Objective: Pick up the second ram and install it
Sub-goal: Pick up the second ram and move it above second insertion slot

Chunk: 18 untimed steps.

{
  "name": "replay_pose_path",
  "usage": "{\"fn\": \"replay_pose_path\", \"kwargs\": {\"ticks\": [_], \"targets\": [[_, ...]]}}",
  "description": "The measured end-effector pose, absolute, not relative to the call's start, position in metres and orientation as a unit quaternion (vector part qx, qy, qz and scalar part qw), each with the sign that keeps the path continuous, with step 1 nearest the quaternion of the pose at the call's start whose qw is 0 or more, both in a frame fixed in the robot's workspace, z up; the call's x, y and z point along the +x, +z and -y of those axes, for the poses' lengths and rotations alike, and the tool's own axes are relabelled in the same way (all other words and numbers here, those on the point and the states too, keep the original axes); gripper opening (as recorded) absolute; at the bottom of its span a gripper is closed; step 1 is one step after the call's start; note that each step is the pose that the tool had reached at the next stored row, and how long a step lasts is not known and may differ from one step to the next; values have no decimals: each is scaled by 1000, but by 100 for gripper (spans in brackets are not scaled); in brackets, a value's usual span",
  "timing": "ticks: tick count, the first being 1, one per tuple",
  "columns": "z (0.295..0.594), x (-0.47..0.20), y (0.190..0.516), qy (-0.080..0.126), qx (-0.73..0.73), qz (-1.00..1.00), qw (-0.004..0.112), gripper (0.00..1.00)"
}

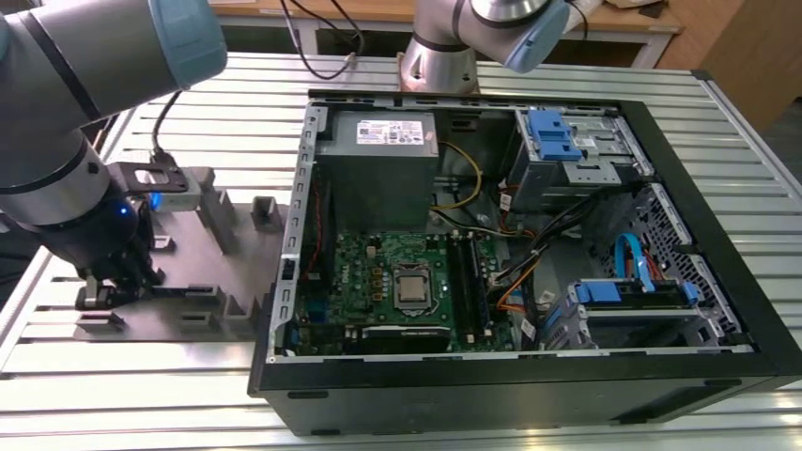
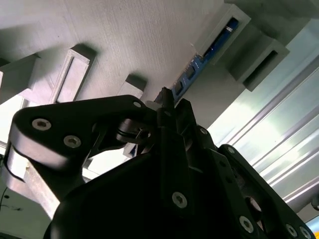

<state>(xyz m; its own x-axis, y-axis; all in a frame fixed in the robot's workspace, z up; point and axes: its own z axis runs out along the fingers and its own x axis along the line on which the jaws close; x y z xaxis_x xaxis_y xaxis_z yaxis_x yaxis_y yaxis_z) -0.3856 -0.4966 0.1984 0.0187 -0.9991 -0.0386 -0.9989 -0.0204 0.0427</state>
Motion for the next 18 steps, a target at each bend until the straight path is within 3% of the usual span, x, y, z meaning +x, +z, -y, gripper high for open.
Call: {"fn": "replay_pose_path", "kwargs": {"ticks": [10,12,18], "targets": [[497,-386,193,-29,714,700,1,24],[497,-386,193,-29,714,700,1,16],[497,-386,193,-29,714,700,1,14]]}}
